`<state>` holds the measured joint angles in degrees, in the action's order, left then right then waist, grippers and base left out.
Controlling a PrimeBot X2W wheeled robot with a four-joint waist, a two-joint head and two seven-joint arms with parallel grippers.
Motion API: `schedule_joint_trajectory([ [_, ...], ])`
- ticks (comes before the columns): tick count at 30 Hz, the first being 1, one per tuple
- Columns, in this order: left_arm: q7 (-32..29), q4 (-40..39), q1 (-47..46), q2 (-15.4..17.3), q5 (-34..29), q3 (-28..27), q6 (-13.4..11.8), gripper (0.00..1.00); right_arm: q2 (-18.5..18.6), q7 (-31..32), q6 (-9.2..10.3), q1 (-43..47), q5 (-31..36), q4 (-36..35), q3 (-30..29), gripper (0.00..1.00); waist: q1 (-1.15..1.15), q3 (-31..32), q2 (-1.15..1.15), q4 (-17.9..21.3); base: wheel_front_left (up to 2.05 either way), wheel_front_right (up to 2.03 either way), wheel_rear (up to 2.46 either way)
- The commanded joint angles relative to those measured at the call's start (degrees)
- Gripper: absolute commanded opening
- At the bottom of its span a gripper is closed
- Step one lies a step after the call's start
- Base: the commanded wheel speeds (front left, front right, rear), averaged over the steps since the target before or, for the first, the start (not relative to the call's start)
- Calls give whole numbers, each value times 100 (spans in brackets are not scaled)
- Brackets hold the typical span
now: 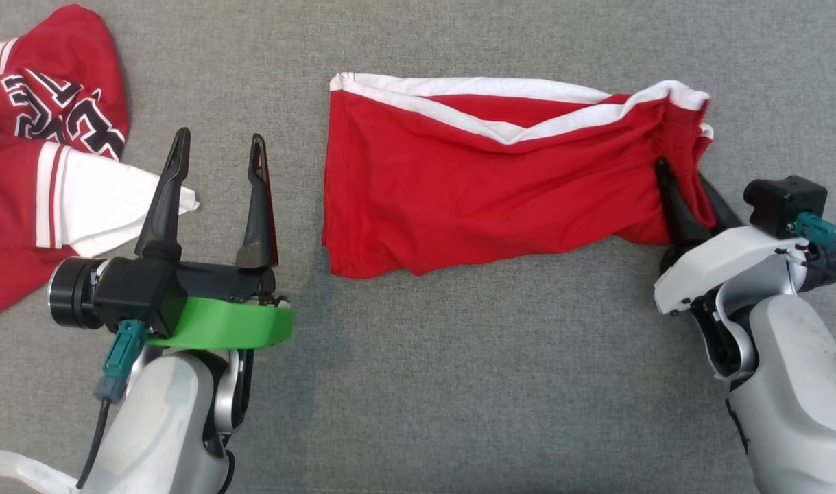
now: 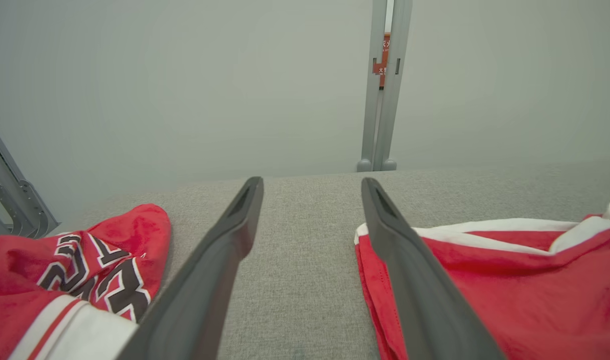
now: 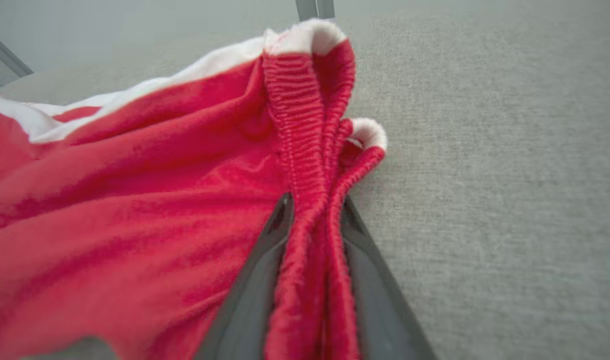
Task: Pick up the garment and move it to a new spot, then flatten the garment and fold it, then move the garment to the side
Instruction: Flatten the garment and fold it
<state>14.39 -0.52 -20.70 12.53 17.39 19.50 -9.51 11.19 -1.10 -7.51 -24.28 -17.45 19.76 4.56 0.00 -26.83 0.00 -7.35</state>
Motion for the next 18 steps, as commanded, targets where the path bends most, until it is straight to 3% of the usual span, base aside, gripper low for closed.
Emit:
schedule_joint_trajectory([
  [1,36,6,29,39,-40,-28,-13,100,0,-20,7,276,-86,161,29,0,0,105,0,61,0,0,0],
  [11,0,-61,410,140,21,-97,-161,100,521,-189,6,864,-641,-385,-398,0,0,577,0,338,0,0,0],
  [18,-81,-103,537,148,40,-38,-208,100,449,933,2,746,-1868,-1478,123,0,0,821,0,408,0,0,0],
])
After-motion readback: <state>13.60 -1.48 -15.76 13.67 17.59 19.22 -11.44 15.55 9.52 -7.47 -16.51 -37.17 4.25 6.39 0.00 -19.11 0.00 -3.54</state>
